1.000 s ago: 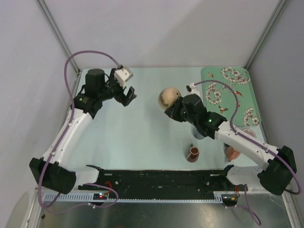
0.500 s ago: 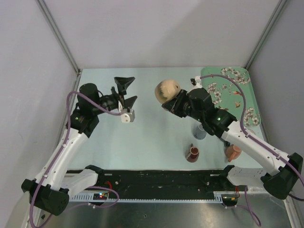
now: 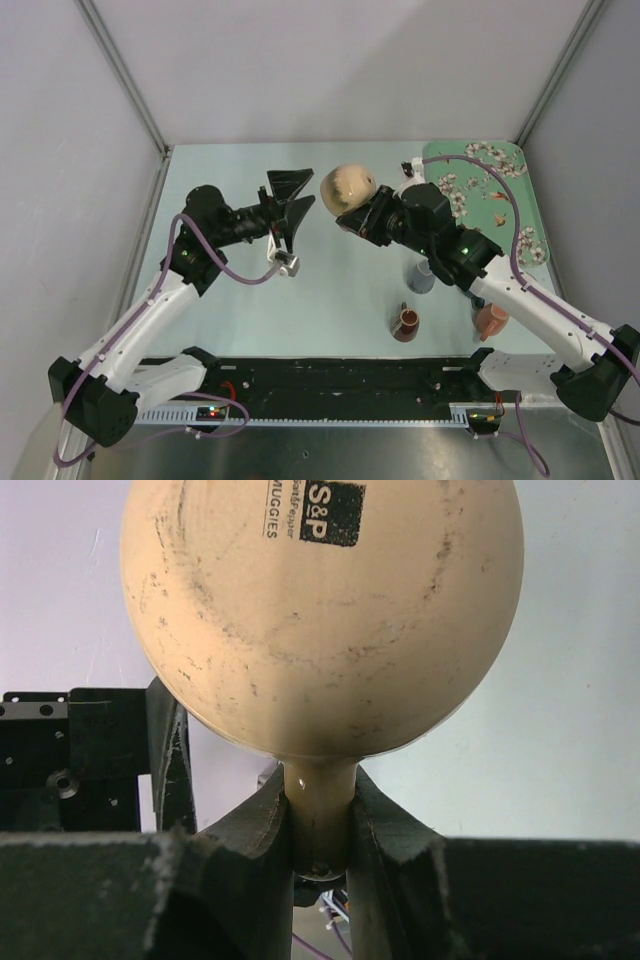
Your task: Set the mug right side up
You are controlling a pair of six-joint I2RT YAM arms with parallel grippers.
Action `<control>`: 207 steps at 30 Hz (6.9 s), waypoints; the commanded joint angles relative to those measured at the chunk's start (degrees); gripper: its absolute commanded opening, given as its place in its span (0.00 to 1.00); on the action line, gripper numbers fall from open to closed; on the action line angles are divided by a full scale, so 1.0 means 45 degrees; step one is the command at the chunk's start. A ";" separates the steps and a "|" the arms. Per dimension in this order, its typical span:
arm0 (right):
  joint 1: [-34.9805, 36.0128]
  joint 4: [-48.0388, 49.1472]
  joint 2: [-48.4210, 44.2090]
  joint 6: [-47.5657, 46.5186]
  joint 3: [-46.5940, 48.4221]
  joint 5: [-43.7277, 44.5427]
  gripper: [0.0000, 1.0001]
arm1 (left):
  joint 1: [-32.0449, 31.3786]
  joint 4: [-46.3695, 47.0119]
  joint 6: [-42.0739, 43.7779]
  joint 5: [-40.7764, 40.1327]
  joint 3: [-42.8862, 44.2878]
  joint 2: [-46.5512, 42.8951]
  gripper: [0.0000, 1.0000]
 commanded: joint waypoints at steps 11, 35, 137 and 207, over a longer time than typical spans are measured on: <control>0.0119 0.2344 -0.0684 0.0307 0.1269 -0.0530 0.00 | -0.0254 0.0869 0.1230 -0.0898 0.0251 0.0851 0.81; -0.0012 0.3105 0.0658 0.0998 0.1312 -0.2188 0.00 | -0.0576 0.1184 0.2174 -0.0941 -0.0409 0.0518 0.01; -0.9115 0.9986 0.6029 -0.9592 -0.0677 -0.3844 0.00 | 0.1029 -1.0415 -1.0822 -0.8263 0.4849 0.2871 1.00; -0.5616 -0.7954 0.3311 -0.7797 0.2576 0.1578 0.95 | 0.1552 -1.1117 -1.4240 -0.7328 0.3658 0.0756 1.00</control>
